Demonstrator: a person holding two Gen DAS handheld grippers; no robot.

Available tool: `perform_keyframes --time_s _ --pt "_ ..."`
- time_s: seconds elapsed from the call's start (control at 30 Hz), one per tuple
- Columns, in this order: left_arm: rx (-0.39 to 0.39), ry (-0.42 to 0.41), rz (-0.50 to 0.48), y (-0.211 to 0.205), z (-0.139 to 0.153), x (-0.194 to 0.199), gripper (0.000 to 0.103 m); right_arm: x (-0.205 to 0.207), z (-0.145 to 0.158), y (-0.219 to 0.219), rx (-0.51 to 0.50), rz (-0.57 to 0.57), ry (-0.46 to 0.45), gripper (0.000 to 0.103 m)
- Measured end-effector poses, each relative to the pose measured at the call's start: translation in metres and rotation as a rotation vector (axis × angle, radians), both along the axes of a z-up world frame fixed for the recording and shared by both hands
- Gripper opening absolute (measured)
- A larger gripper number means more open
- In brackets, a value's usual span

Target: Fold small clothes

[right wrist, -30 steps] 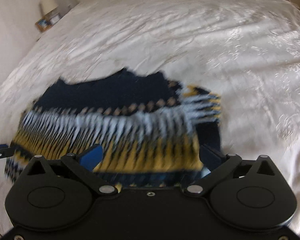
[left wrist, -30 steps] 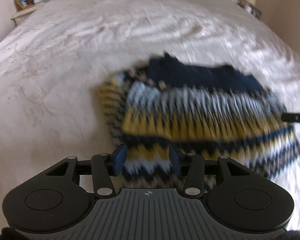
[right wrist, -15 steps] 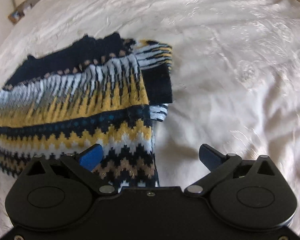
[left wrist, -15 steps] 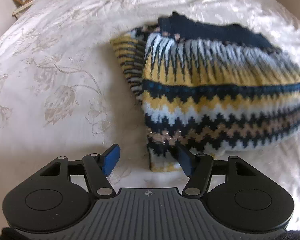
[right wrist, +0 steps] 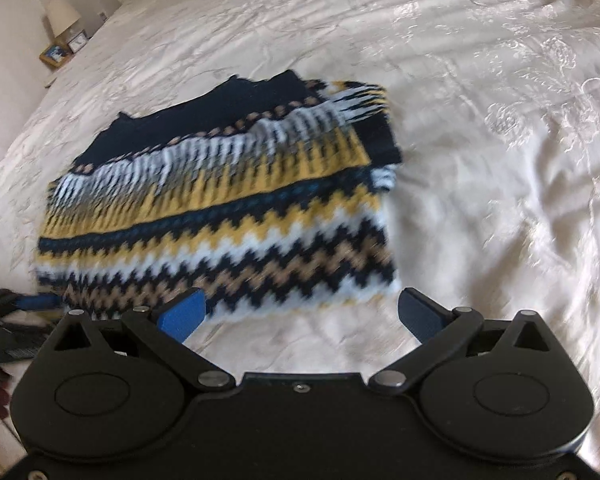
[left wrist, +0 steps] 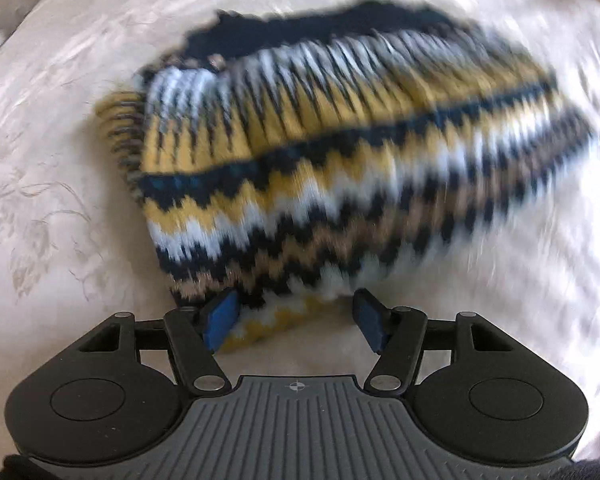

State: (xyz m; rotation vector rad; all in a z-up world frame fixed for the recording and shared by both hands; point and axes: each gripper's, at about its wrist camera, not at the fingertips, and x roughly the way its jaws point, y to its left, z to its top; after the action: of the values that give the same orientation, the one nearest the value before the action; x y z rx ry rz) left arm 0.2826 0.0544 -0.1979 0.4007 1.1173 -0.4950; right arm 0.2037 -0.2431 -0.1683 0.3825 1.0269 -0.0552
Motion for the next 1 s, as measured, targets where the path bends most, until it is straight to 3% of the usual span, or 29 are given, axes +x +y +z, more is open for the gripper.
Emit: perform_keyframes --time_s 0.1,0.3,0.57,0.77,0.9,1.0 --pt "-0.026 -0.018 -0.02 0.01 0.008 -0.009 0.062 -0.003 0.001 0.008 -0.011 0.004 0.003 0.102" --pt "-0.149 -0.029 0.07 0.042 0.028 -0.015 0.062 -0.009 -0.002 0.01 0.029 -0.078 -0.007 0.102" --pt "-0.166 0.027 0.123 0.07 0.026 -0.025 0.062 -0.001 -0.005 -0.006 -0.005 -0.088 -0.027 0.095" --pt "-0.225 0.064 0.251 0.089 0.03 -0.034 0.062 0.013 -0.02 -0.025 0.014 -0.075 0.008 0.095" --pt "-0.285 0.079 0.378 0.088 0.032 -0.027 0.062 0.019 -0.03 -0.03 0.091 -0.087 0.024 0.095" --pt "-0.274 0.071 0.371 0.07 0.031 -0.021 0.062 0.024 -0.035 -0.026 0.083 -0.064 0.044 0.095"
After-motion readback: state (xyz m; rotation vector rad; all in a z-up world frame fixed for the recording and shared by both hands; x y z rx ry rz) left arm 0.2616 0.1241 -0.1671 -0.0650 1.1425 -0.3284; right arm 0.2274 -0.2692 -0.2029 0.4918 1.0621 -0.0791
